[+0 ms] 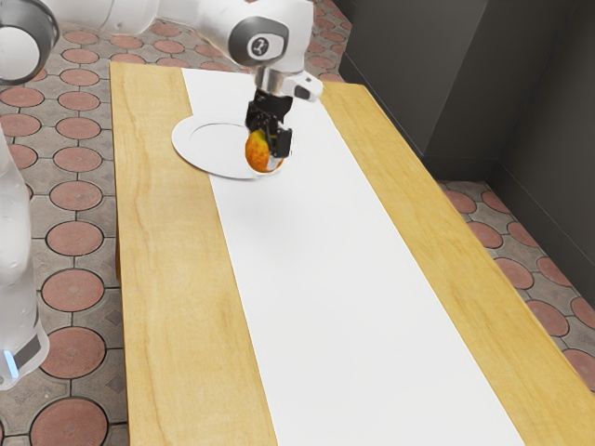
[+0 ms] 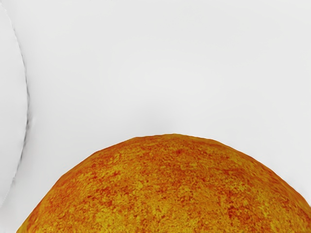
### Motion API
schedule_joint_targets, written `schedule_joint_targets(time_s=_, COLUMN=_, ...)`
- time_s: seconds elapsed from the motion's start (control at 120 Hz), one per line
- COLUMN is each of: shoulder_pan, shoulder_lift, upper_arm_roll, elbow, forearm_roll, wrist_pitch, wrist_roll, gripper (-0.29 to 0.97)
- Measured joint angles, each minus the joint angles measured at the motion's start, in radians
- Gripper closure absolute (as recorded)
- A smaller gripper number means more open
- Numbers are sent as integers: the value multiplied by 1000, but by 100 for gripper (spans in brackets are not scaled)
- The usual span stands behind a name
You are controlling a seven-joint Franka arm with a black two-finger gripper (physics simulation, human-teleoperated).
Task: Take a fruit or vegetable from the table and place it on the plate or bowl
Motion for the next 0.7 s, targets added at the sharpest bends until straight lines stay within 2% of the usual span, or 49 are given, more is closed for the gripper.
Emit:
schedule_joint_targets(time_s=0.225, shoulder_pan=-3, shoulder_lift=13, upper_arm_roll=152, elbow=20, forearm_roll=56, wrist_pitch=-54, wrist_roll=57, gripper=27)
schedule_joint_targets(time_s=0.533, shoulder_pan=0, shoulder_lift=71, upper_arm_roll=262, elbow=72, forearm_roll=79, wrist_pitch=-54, wrist_roll=142, gripper=26)
schedule_joint_targets(time_s=0.7, shoulder_pan=-7, shoulder_lift=144, upper_arm_roll=317, elbow=137, forearm_roll=73, wrist_pitch=-20, wrist_roll=196, gripper=27)
